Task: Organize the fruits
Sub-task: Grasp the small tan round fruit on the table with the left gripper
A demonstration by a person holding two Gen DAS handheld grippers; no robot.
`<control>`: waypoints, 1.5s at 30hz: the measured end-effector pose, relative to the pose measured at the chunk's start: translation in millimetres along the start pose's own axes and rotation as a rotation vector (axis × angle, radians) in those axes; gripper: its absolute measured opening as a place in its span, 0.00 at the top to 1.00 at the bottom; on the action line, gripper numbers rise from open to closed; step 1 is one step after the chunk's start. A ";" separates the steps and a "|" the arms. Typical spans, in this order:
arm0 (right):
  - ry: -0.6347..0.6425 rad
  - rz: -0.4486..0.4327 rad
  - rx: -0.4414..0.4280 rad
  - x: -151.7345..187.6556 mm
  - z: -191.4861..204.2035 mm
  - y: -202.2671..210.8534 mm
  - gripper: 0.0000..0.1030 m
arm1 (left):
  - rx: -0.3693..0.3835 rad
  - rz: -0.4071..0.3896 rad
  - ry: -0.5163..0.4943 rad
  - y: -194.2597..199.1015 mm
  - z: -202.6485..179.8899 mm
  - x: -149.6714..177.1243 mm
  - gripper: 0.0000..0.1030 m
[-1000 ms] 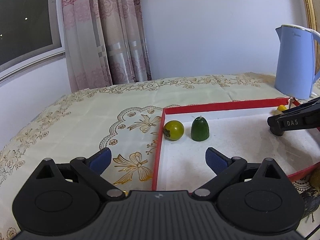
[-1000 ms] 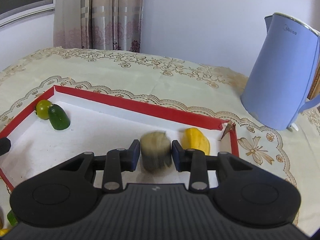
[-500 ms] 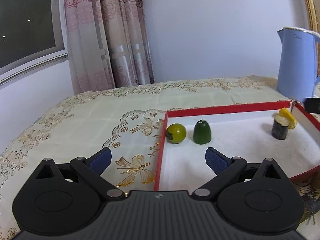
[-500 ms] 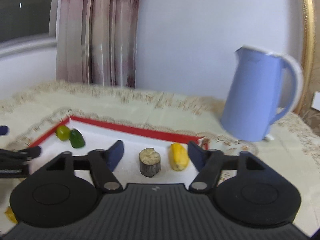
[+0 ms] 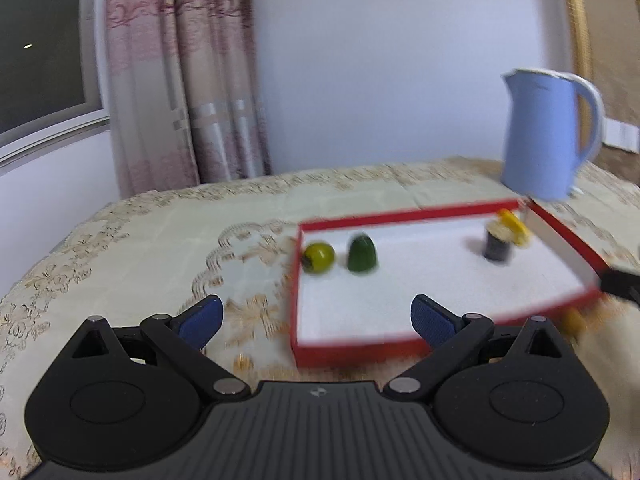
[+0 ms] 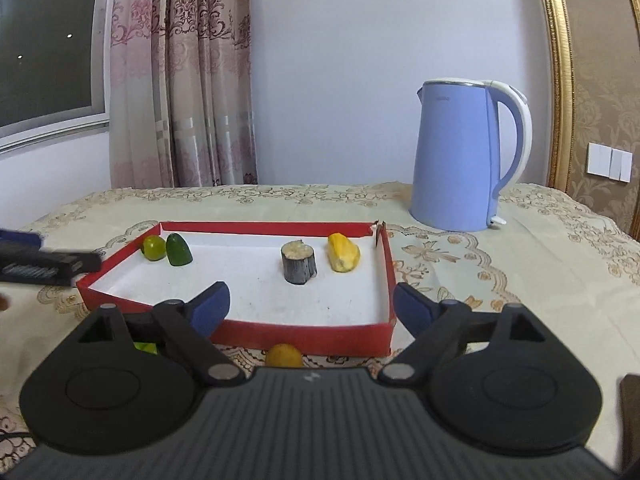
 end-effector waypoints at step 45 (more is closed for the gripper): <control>-0.182 0.017 -0.092 11.3 -23.6 -15.1 0.00 | 0.303 0.205 -0.056 3.5 -10.9 48.2 0.73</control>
Point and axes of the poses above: each gripper's, at about its wrist camera, not at the fingertips, and y roughly against the way its jaws point, z to its left, x to its underside, the point moved 1 cm from there along -y, roughly the way its jaws point, and after that the axes turned 1 degree about -z, right-handed, at the moved point
